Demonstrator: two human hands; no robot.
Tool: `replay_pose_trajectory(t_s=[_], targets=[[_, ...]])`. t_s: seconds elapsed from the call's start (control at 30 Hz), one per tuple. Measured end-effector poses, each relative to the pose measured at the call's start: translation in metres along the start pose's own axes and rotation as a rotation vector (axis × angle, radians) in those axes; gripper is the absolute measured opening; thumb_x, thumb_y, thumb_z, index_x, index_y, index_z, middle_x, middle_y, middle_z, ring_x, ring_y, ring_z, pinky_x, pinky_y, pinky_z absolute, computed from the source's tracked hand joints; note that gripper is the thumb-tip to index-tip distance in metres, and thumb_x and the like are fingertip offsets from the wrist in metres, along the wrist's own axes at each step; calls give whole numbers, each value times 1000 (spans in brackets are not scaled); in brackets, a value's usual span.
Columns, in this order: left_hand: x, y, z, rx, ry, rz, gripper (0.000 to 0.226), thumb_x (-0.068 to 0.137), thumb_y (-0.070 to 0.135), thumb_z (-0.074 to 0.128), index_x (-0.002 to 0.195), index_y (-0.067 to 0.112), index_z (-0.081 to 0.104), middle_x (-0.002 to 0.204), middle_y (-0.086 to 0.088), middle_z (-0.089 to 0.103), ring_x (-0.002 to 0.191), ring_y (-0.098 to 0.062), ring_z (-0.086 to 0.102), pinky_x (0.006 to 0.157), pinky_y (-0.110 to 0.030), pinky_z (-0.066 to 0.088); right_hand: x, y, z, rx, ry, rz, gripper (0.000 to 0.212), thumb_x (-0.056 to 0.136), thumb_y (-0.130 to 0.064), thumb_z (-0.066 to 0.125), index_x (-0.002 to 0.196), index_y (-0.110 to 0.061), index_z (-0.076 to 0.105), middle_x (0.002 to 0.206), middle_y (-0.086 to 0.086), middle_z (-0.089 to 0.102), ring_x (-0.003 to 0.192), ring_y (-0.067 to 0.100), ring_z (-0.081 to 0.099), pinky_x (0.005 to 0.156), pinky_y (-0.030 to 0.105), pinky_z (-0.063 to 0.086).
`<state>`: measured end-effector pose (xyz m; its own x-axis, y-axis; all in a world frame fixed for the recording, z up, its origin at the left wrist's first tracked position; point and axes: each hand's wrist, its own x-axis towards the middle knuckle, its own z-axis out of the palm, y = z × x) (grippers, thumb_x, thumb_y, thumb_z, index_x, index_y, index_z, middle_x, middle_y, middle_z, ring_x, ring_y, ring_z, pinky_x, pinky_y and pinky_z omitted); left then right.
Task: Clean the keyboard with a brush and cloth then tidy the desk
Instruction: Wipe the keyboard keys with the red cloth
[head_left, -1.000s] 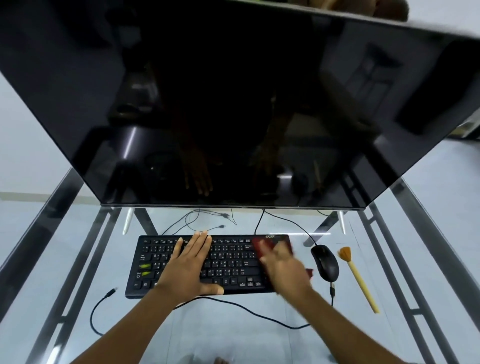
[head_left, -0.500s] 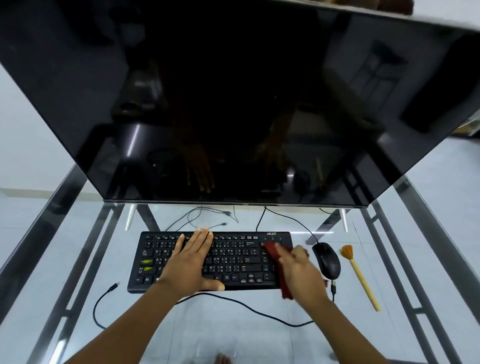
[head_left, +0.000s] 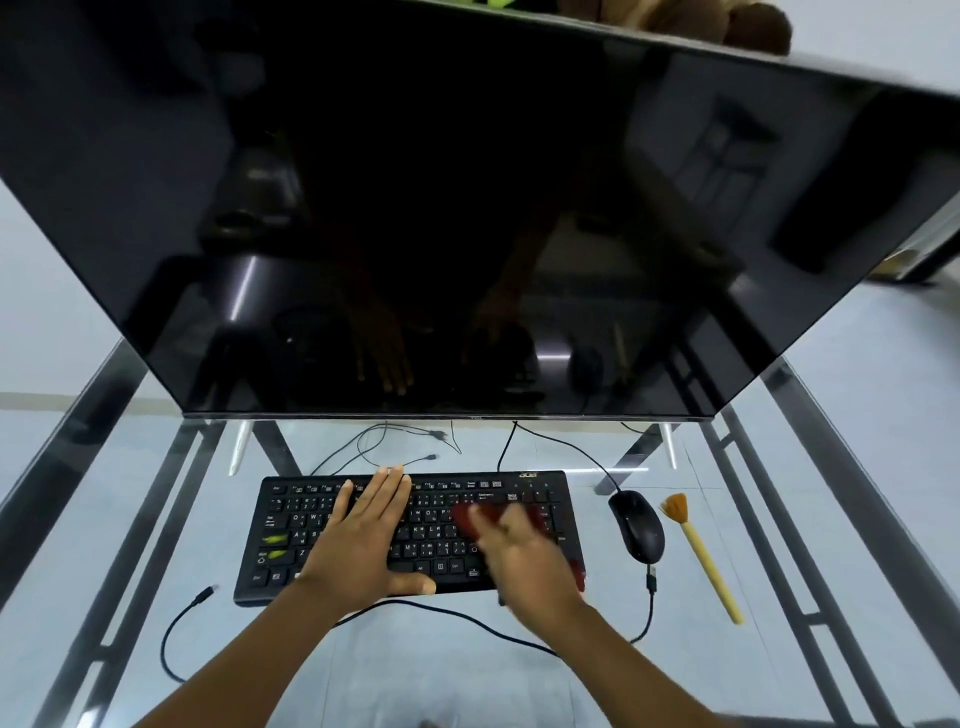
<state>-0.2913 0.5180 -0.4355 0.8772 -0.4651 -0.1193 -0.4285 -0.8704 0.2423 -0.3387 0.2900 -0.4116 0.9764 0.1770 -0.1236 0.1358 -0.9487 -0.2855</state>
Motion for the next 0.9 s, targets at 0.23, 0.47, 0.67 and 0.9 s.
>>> replay_pose_trajectory(t_s=[0.23,0.47,0.67,0.9], targets=[[-1,1,-3,-10,-27,1,132,56,102,26,153,13,14,160,-1,7,147,-16,0,113,-40,-11,34,41,-28,199,197,362,37,96,-30,34,124,-50,48,115,6,49,101,30,53,86,36,49],[-1,2,-5,-23,-65,-13,132,55,102,27,153,14,15,159,-1,8,147,-16,1,114,-41,-9,30,42,-26,35,176,274,33,101,-30,40,131,-31,52,115,3,48,77,22,64,73,35,57],[-1,2,-5,14,-72,-30,128,58,100,29,150,11,27,157,-4,22,145,-12,3,113,-41,-5,23,-7,-10,24,16,39,37,101,-30,42,138,-32,44,114,6,47,69,20,61,62,30,56],[0,3,-6,10,-47,-21,137,47,103,14,151,18,-10,156,6,-20,143,-12,-23,114,-42,-17,43,28,-27,17,172,422,36,99,-17,41,133,-25,48,115,9,46,75,25,64,70,38,59]])
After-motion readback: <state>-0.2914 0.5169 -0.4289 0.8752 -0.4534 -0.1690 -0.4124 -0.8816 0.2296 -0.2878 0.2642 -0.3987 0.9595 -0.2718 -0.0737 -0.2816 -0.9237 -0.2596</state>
